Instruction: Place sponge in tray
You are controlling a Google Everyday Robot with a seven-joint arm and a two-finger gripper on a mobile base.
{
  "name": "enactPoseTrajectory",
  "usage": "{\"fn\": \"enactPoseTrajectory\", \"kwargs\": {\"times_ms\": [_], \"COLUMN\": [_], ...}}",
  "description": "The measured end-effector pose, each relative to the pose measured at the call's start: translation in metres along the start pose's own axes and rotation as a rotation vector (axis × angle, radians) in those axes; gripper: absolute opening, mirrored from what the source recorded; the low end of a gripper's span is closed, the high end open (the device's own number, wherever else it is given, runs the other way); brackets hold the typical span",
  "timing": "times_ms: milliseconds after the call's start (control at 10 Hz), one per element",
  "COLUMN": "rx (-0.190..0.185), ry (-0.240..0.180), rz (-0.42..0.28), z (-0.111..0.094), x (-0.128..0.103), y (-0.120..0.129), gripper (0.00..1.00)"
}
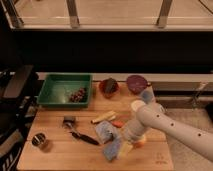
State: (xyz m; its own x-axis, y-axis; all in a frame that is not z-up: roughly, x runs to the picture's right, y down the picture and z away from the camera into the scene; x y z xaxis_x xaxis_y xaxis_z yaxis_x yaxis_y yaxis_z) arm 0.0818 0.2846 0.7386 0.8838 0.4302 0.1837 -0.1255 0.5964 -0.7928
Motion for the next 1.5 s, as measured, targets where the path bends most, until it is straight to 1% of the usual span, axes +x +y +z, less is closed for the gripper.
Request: {"fn": "enactPoseTrajectory", "kwargs": {"times_ms": [300,600,700,1000,1200,1300,1400,1500], "rx": [0.006,0.007,0.005,-0.001,-0.004,-0.008,-0.008,-0.007], "ry": [0.013,0.001,-0.004,-0.022,-0.023,-0.020,-0.020,-0.021], "rz": [0.011,0.037,0.041,0.051,0.052,0.050,0.050,0.051], "z": [0.012,0.023,0.025,0.030,0.030,0.031,0.030,0.030], "x": [0.006,0.014,0.015,0.016,0.016,0.017,0.016,0.017], "y": [0.000,0.002,0.002,0.005,0.006,0.007,0.007,0.007], "gripper": [0.79,0.78,0.73,0.42,0.24,0.13,0.06,0.05]}}
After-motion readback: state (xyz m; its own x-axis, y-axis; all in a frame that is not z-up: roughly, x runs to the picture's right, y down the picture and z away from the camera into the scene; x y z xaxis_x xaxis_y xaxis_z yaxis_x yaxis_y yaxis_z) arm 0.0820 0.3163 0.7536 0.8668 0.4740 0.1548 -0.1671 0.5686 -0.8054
